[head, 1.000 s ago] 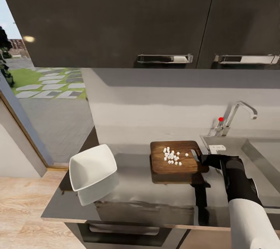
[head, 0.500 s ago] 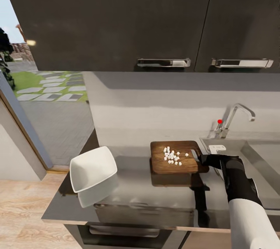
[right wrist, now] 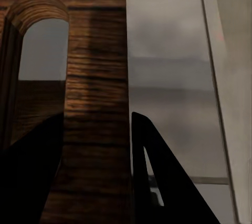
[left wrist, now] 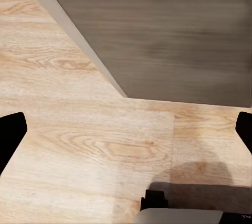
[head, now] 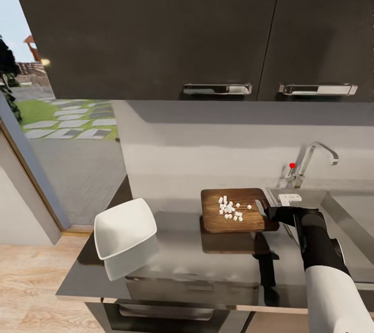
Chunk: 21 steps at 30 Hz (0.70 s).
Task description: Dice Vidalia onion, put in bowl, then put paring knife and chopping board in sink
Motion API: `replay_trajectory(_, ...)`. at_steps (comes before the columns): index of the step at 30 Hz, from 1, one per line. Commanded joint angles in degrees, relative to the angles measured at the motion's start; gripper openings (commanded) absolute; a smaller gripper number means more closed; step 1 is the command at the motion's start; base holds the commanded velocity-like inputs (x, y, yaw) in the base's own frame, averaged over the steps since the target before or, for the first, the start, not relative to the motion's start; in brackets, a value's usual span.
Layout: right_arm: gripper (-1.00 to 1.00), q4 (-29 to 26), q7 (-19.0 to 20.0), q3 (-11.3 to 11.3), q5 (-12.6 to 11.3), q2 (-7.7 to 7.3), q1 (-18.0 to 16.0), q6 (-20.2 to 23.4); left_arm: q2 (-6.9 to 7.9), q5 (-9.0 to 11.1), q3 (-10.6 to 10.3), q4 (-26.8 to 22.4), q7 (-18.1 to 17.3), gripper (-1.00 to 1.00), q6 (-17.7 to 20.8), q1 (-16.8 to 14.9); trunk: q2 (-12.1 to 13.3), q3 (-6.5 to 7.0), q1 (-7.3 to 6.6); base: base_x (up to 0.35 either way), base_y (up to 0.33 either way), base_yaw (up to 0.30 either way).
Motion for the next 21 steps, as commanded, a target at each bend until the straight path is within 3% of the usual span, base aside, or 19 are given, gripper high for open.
replay_trajectory(1,-1.0,-0.06,0.42,-0.09,0.55,0.04,-0.06,0.11,-0.03,0.38,-0.49,0.22,0.05,1.0,-0.35,-0.1,-0.09,-0.01,0.03,0.0,0.0,0.0)
replay_trajectory(13,-1.0,-0.06,0.12,-0.09,0.52,0.07,-0.06,0.11,-0.03,0.38,-0.48,0.22,0.07,1.0,-0.35,-0.1,-0.09,1.07,0.03,0.0,0.006,0.0)
replay_trajectory(21,-1.0,-0.06,0.12,-0.09,0.52,0.07,-0.06,0.11,-0.03,0.38,-0.5,0.22,0.02,1.0,-0.35,-0.1,-0.09,1.78,0.03,0.0,0.216,0.0)
